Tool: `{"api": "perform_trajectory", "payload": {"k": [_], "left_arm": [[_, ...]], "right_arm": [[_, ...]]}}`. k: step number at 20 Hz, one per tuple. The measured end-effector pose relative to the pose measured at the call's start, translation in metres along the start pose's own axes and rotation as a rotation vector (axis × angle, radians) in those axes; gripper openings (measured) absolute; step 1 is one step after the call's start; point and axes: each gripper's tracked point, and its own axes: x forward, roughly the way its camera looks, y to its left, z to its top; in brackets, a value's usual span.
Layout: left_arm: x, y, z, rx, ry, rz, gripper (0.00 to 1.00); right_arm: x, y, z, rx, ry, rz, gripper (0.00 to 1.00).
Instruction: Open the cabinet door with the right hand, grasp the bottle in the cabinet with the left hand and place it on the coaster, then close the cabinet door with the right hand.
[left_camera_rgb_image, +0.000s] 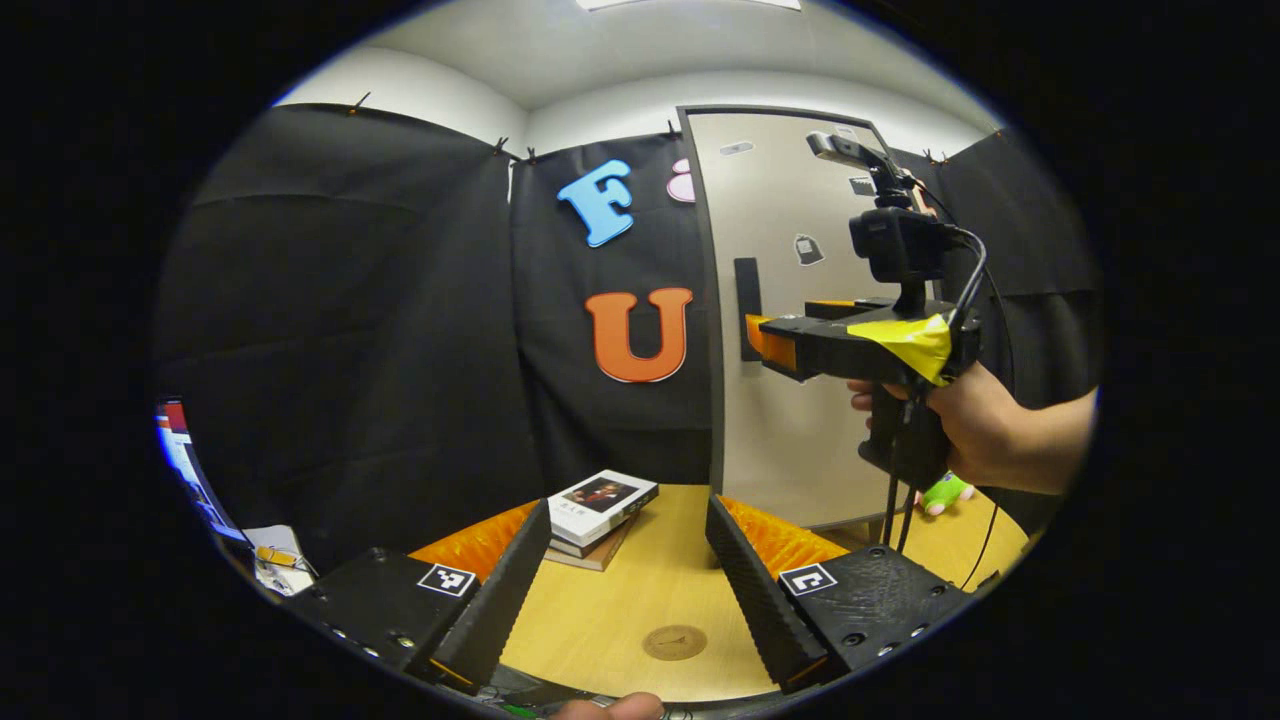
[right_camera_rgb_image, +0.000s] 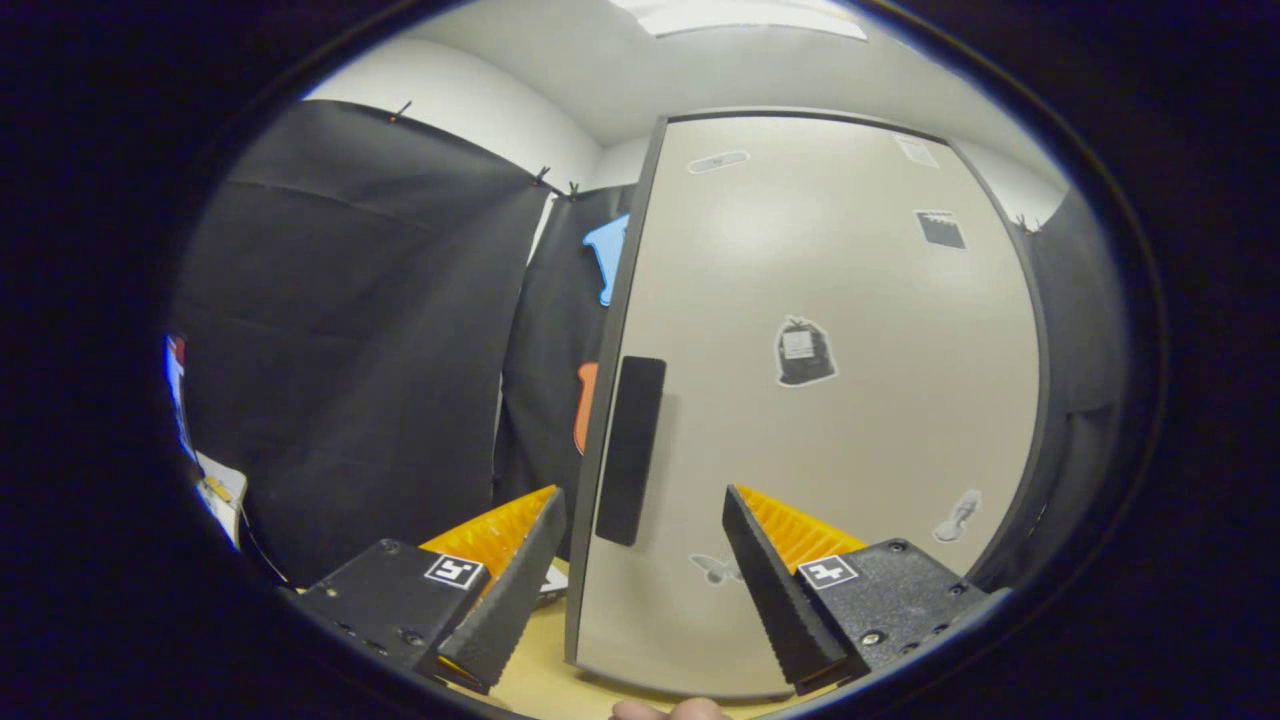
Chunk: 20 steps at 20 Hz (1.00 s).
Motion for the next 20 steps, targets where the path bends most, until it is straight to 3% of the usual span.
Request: {"api": "perform_trajectory", "payload": {"k": [6, 8, 10, 12, 20], "left_arm": [[-0.021, 0.057, -0.019, -0.037, 0.045, 0.144, 0.94], [-0.023, 0.065, -0.031, -0.054, 0.077, 0.165, 0.95], [-0.024, 0.066, -0.032, -0.062, 0.087, 0.163, 0.95], [-0.023, 0.064, -0.032, -0.051, 0.086, 0.152, 0.95], [-0.017, 0.050, -0.034, -0.025, 0.080, 0.077, 0.94]], "right_arm": [[0.029, -0.002, -0.009, 0.047, 0.039, -0.052, 1.00], [0.040, 0.000, -0.020, 0.084, 0.089, -0.016, 0.87], [0.043, 0.011, -0.027, 0.118, 0.114, 0.028, 0.58], [0.043, 0.005, -0.028, 0.076, 0.111, -0.004, 0.33], [0.028, 0.013, -0.026, 0.097, 0.144, 0.030, 0.20]]}}
